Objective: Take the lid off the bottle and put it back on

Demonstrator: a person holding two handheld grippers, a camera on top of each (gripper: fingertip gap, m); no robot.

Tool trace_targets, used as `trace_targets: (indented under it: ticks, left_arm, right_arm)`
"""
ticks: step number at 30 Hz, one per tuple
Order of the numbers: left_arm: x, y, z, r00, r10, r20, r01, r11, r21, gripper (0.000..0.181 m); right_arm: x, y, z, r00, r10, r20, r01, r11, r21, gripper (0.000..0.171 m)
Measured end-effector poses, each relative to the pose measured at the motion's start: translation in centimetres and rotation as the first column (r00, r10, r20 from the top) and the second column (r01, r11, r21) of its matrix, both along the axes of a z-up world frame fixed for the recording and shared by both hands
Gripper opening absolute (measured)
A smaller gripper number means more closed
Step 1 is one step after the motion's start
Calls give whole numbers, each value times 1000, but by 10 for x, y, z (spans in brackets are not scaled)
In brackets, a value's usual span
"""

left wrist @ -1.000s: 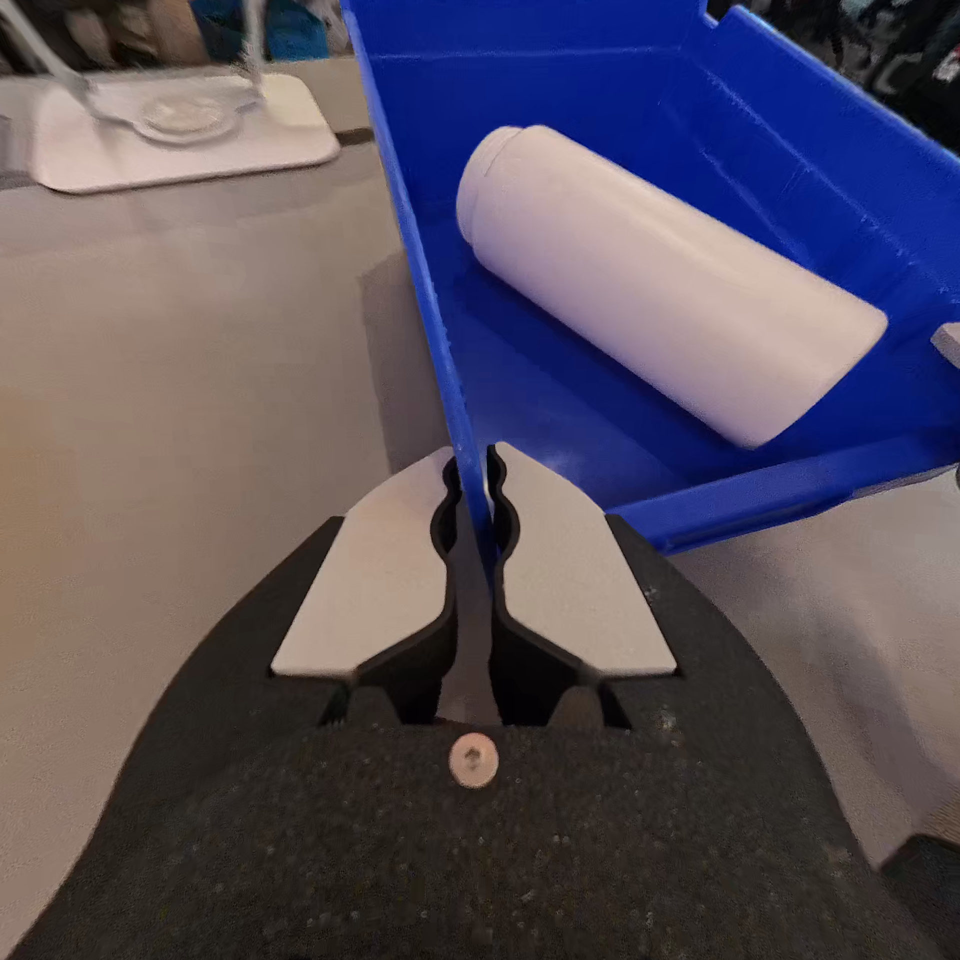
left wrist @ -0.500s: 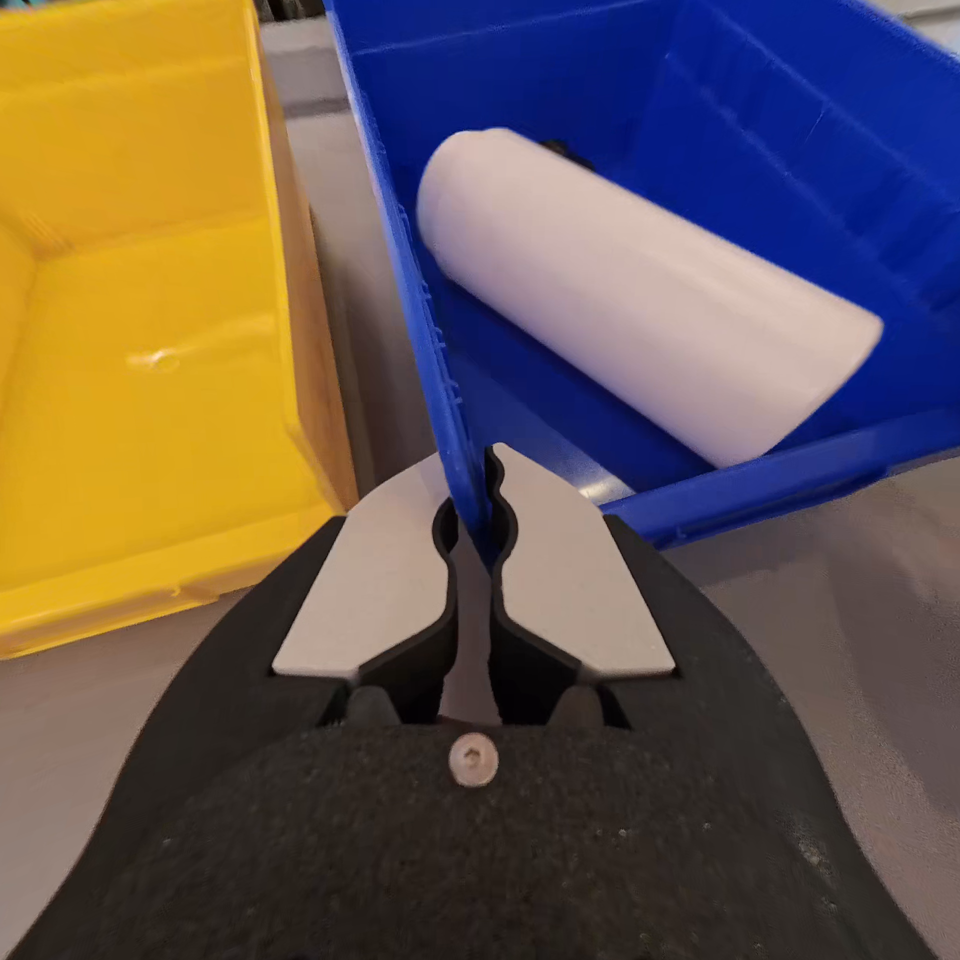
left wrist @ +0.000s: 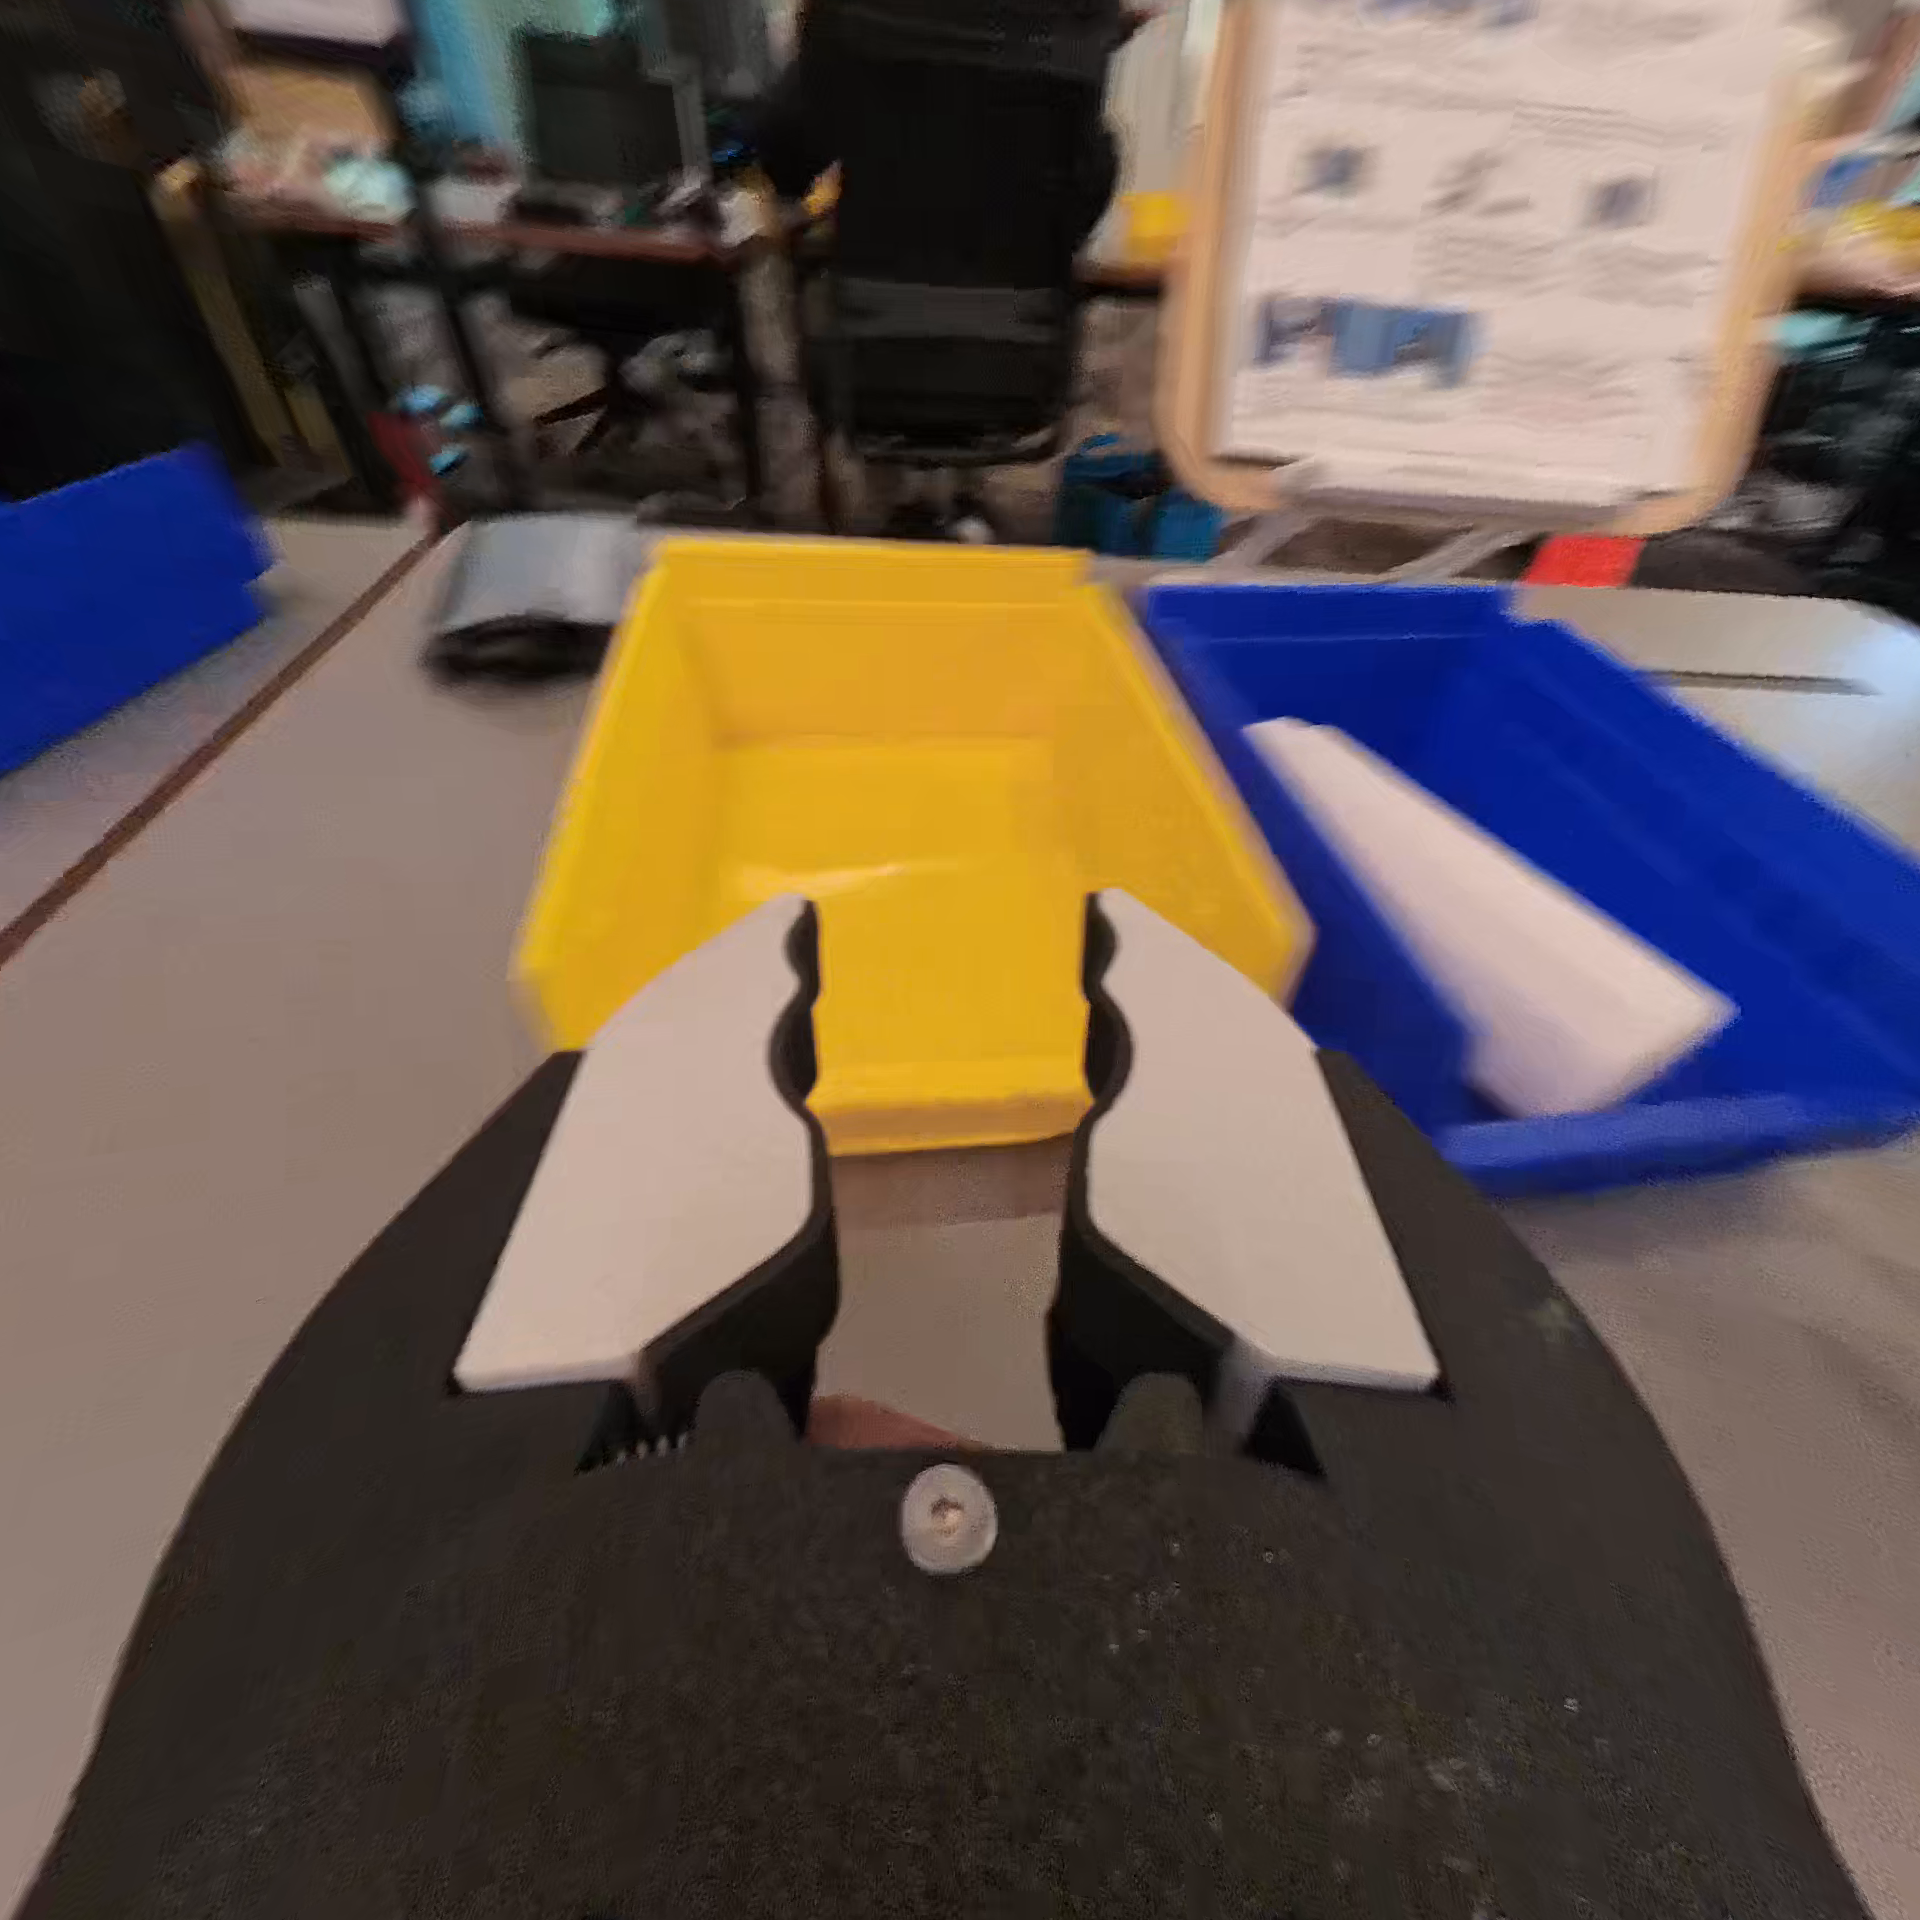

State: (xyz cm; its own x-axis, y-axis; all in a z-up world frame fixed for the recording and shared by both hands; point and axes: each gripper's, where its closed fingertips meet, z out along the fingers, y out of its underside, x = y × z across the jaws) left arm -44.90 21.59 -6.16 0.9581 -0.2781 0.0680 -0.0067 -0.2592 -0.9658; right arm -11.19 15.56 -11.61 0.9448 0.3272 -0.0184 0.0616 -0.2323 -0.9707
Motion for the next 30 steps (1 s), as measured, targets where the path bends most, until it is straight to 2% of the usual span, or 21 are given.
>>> trace_targets:
  ticks: [2,3,7,9,10,13,15,18,21,26,30]
  left_arm:
    - [-49,12,-27,995,95,-10,-96,989,-110,69]
    - [-65,14,-39,993,116,4,-114,981,-155,73]
    - [-86,31,-65,991,126,47,-113,970,-214,72]
    - [-84,50,-76,994,106,4,-102,964,-247,68]
    - [-85,59,-81,993,114,-30,-118,959,-258,61]
    - [-79,73,-95,996,94,-13,-93,951,-296,5]
    - [-77,72,-96,997,82,-1,-78,949,-305,4]
    - [-77,57,-97,996,84,-42,-93,944,-316,3]
    - [-84,27,-97,988,135,-73,-151,934,-323,3]
    - [-85,-28,-97,981,178,-83,-196,917,-346,3]
    - [-79,-67,-91,986,155,-53,-164,923,-349,4]
  right_arm:
    - [-7,-2,-1,1000,30,9,-30,1000,-1,36]
    - [-10,-3,-2,999,30,30,-30,1000,5,36]
    - [-32,-10,5,991,80,105,-87,994,68,32]
    - [-48,-16,8,984,120,134,-134,986,99,30]
    - [-56,-20,9,979,143,147,-161,981,113,30]
    - [-81,-30,11,964,205,170,-230,963,142,31]
    - [-98,-37,8,954,247,171,-270,954,132,34]
    - [-127,-46,-6,944,299,141,-309,949,59,40]
    - [-162,-50,-17,946,319,59,-318,948,-21,50]
    - [-210,-31,-40,973,207,102,-188,968,-168,73]
    - [-240,-15,-47,979,145,144,-116,975,-191,73]
